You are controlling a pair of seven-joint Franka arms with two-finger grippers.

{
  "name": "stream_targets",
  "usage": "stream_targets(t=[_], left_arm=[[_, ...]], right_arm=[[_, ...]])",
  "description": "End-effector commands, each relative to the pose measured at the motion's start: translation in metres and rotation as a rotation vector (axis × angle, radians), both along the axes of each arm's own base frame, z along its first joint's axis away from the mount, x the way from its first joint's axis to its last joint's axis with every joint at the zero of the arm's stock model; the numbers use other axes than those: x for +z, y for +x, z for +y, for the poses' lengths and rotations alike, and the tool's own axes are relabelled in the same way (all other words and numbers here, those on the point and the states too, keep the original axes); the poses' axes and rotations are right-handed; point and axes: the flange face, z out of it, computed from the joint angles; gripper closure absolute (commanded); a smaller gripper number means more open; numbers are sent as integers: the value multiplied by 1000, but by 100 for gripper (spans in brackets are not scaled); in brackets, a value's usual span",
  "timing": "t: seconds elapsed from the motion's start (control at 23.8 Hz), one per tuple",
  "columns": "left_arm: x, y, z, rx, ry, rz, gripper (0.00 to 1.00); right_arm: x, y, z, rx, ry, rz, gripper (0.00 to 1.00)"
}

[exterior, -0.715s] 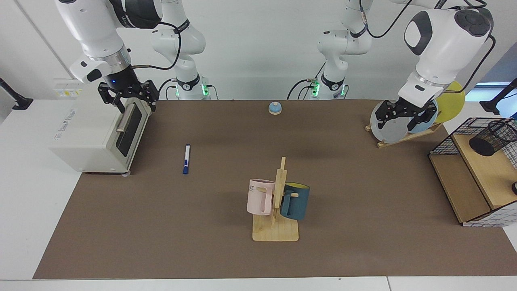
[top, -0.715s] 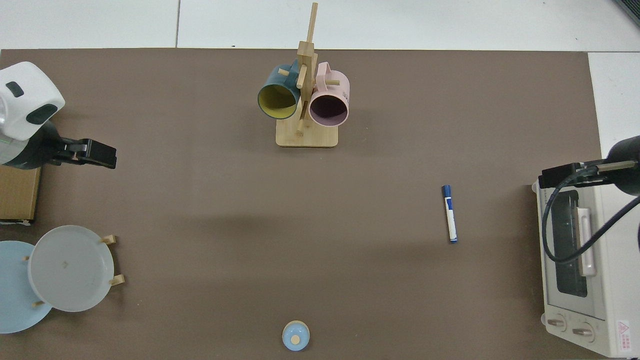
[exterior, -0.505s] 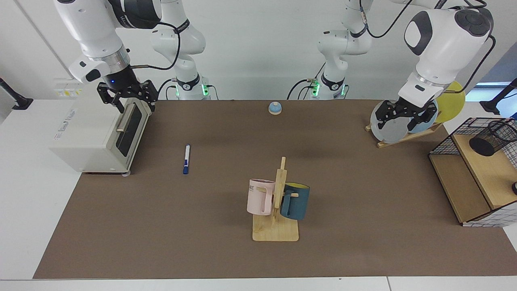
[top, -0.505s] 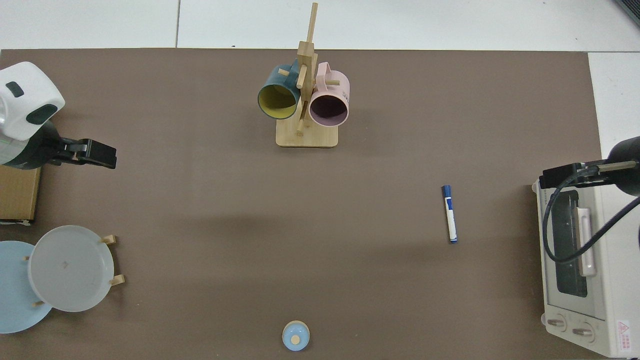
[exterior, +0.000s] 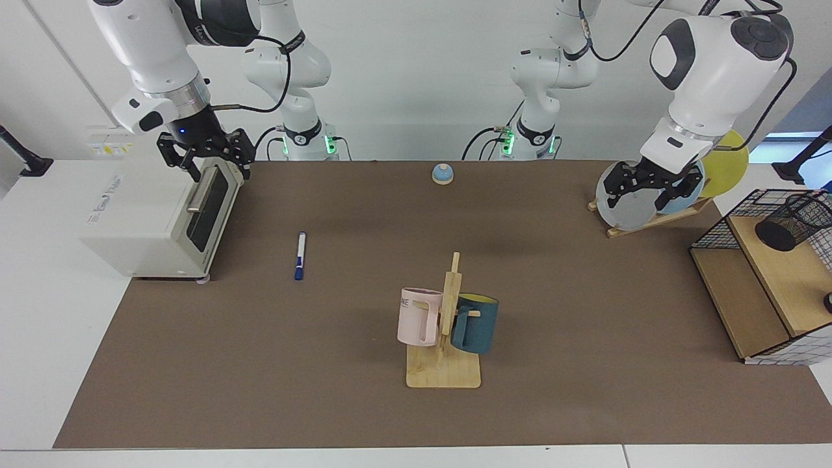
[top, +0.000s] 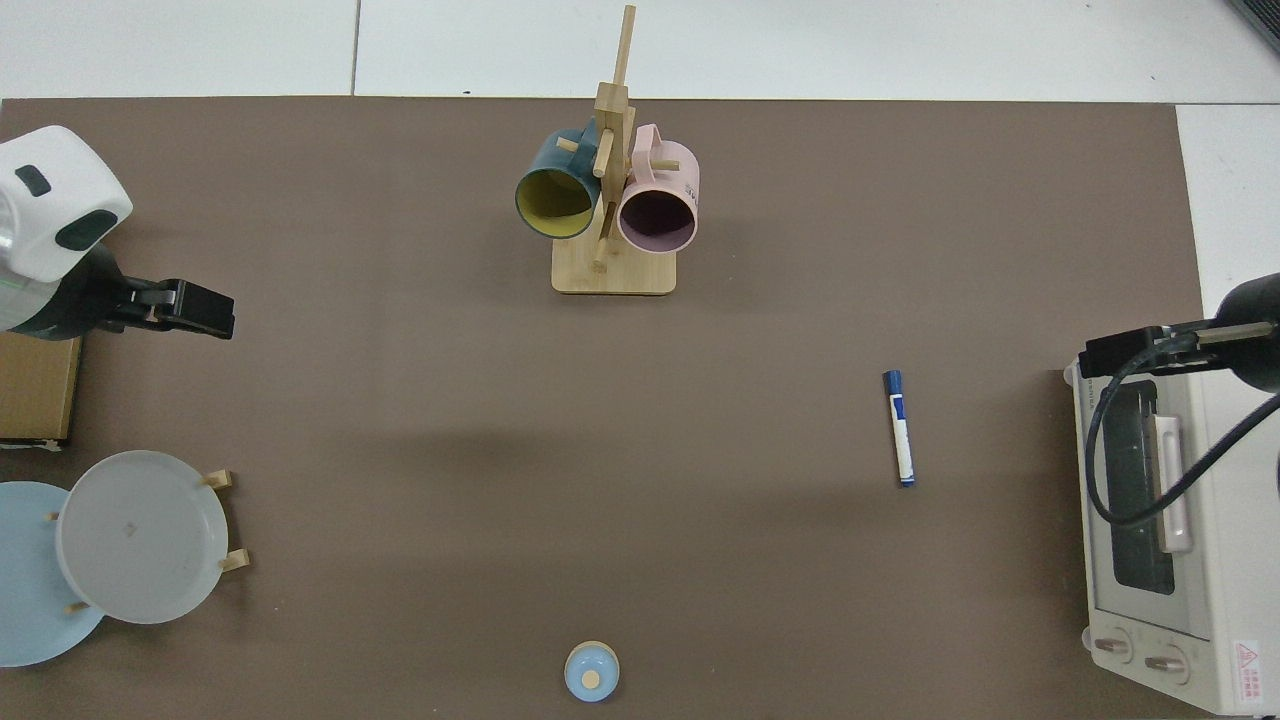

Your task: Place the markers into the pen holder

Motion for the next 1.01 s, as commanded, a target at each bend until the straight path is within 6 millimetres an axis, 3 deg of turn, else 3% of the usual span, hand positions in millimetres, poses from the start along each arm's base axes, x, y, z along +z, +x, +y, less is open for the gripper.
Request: stream_targets(t=[0.0,0.97], left_arm=[[0,-6,4,-2,3,-14,0],[-1,-6,4,-3,3,-14,0]], right_arm=[[1,-6,0,33,-8,5,0],[-6,-9,-4,27,-11,7,0]])
